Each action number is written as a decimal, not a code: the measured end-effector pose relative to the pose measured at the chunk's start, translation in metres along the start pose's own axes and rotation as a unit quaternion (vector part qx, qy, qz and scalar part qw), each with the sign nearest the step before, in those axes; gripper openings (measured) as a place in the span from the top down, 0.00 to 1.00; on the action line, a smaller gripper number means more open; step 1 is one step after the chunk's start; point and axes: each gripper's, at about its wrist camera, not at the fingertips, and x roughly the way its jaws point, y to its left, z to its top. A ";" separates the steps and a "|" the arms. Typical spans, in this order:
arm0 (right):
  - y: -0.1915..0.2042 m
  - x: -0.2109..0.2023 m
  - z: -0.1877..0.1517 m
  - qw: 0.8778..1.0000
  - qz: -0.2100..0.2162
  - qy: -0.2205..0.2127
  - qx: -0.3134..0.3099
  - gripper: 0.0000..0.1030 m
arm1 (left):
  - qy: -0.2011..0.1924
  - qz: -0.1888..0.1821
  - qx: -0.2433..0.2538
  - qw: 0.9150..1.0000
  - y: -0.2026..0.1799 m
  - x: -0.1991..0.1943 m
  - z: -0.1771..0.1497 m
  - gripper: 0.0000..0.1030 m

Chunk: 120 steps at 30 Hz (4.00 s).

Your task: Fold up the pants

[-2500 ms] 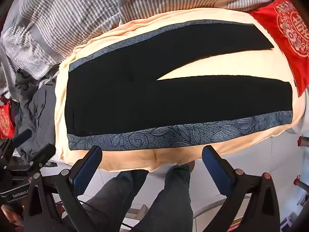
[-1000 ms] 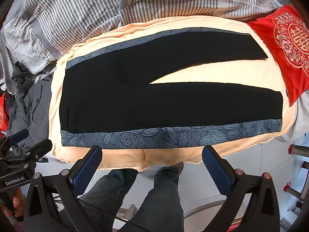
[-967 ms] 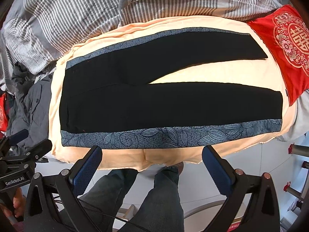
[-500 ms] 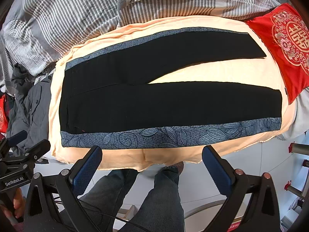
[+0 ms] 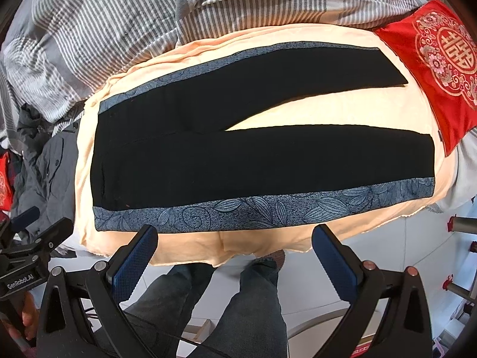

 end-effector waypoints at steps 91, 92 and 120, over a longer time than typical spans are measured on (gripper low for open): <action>-0.063 0.171 -0.002 0.838 0.513 0.061 0.175 0.93 | -0.026 -0.190 -0.383 0.903 0.103 0.162 -0.062 0.68; -0.063 0.167 0.004 0.840 0.512 0.059 0.169 0.93 | -0.033 -0.183 -0.369 0.911 0.101 0.152 -0.055 0.68; 0.014 0.272 0.265 0.946 0.306 0.052 0.094 0.90 | -0.006 -0.198 -0.240 0.950 0.134 0.219 0.179 0.57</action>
